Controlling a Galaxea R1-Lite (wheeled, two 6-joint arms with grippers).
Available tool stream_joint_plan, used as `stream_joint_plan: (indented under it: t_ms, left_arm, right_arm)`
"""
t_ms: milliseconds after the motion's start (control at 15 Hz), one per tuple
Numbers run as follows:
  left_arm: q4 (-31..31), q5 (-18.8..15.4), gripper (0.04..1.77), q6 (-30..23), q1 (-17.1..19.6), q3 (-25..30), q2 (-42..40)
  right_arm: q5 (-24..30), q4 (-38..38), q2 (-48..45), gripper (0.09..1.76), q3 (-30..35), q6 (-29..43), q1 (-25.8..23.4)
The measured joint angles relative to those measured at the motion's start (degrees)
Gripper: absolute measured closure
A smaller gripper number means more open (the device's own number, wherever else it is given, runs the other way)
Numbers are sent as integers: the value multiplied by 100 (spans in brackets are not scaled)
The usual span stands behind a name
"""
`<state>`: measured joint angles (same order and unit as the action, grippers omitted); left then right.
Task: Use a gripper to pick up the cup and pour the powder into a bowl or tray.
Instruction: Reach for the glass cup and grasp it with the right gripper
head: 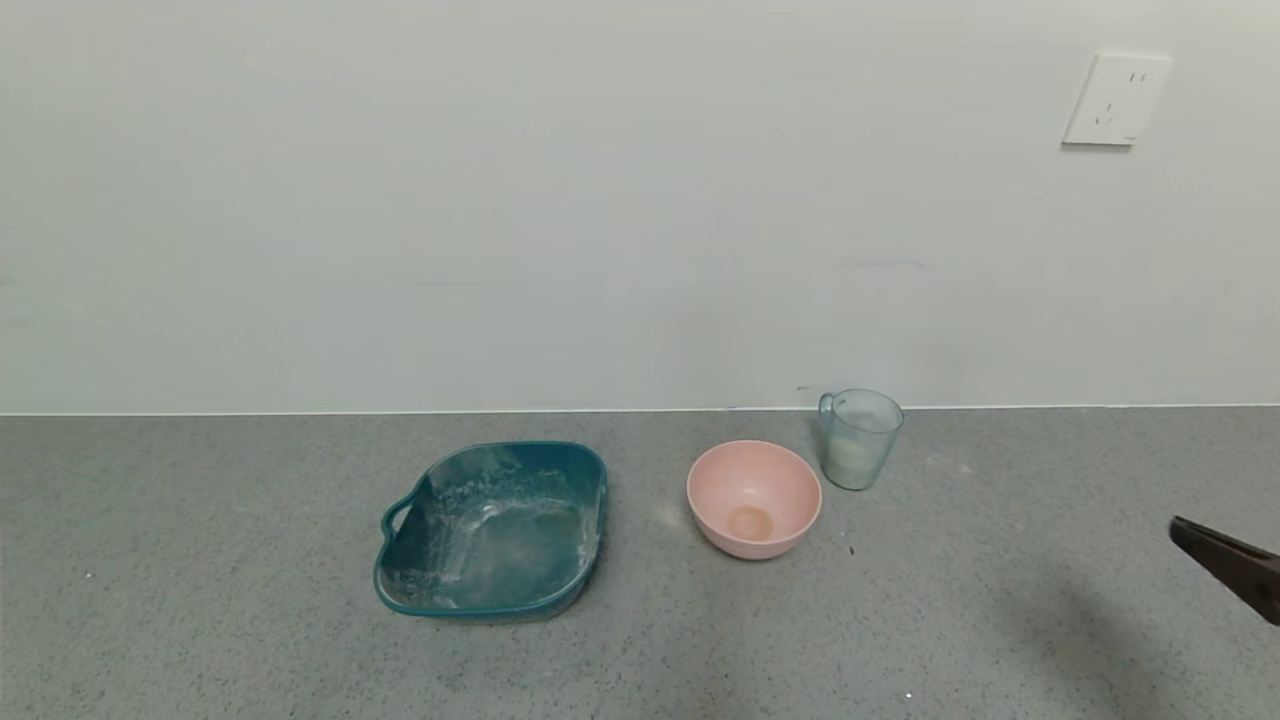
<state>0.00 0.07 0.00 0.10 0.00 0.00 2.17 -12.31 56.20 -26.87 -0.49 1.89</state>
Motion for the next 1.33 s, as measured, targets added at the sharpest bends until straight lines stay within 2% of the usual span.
stream_joint_plan:
  t_ms: [333,533,867,1333]
  left_arm:
    - [0,0,5,0,-2,0,0]
    - [0,0,5,0,-5,0,0]
    - [0,0,5,0,-2,0,0]
    - [0,0,5,0,-5,0,0]
  right_arm:
    - [91,-1648,2349,14,-135,2,116]
    - [122,-2272,3521,14,-330,-17,266]
    - [138,-2489,4909,14,-964,-55,480]
    - [295,-2537,6031,14,-1958,-55,602]
